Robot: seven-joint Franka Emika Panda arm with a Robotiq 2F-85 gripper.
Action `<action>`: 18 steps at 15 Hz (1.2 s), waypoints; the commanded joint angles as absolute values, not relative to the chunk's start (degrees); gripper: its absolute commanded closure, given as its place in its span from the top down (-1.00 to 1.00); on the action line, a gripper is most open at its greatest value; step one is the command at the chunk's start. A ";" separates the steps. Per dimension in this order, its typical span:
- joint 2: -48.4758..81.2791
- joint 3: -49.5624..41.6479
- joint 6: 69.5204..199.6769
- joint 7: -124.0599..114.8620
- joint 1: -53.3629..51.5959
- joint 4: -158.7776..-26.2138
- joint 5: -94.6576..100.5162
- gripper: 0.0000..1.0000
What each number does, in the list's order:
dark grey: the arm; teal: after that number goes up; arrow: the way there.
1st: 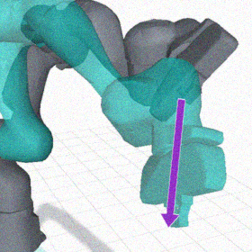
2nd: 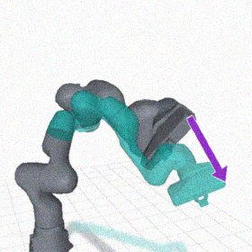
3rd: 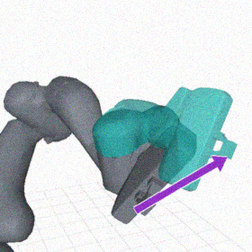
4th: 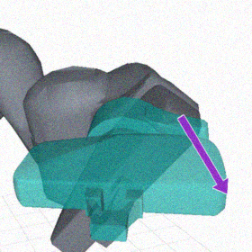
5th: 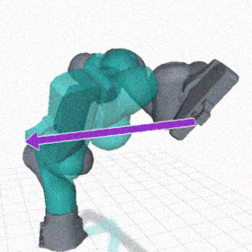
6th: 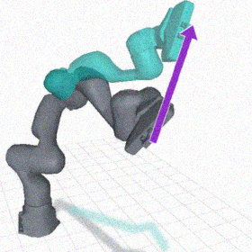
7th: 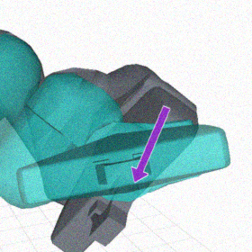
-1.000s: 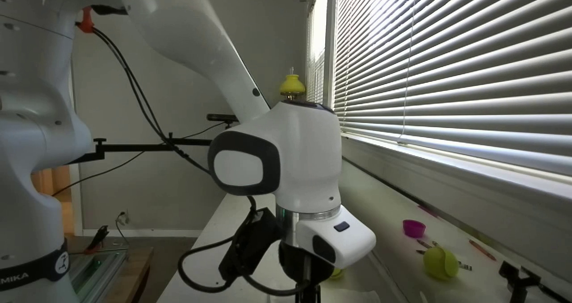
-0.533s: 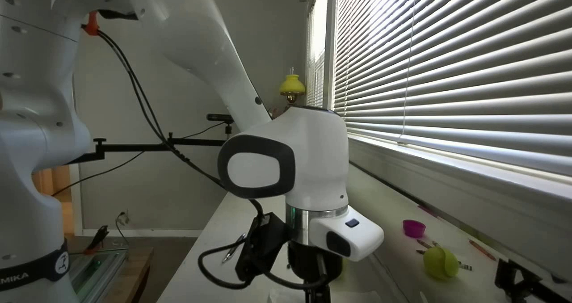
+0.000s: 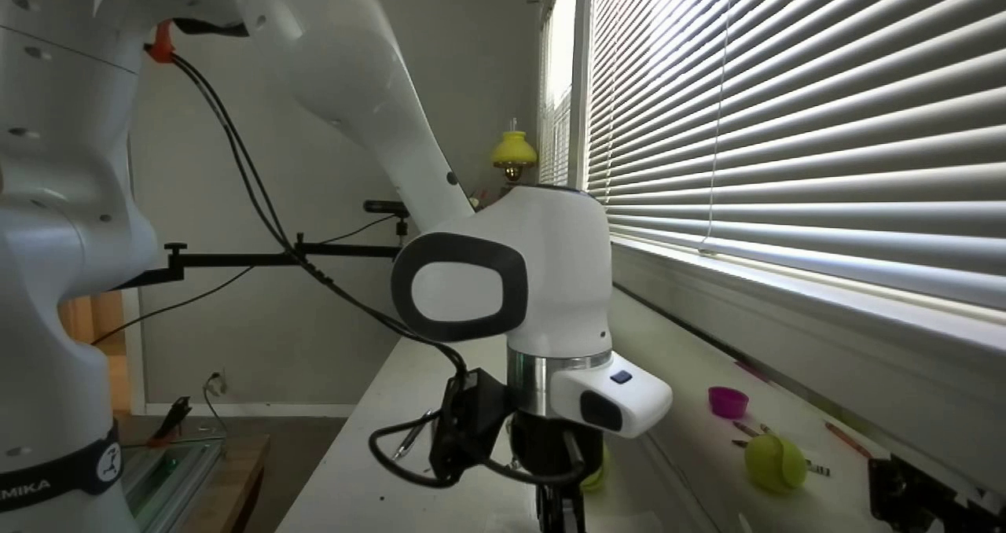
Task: Move the tissue forward
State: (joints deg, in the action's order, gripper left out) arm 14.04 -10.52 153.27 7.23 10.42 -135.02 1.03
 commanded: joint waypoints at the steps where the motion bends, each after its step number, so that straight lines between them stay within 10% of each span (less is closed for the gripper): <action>1: 12.50 -12.58 151.64 1.14 7.95 -135.36 7.73 -1.00; 5: 10.68 -14.22 148.79 -3.65 6.22 -135.41 13.95 -0.95; 6: 10.35 -14.50 148.33 -5.02 5.92 -135.47 15.28 -0.31; 18: 4.41 -11.24 148.41 4.43 8.44 -136.62 11.03 1.00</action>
State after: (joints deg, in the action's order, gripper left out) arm 7.09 -12.43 149.86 0.95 7.32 -135.01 13.47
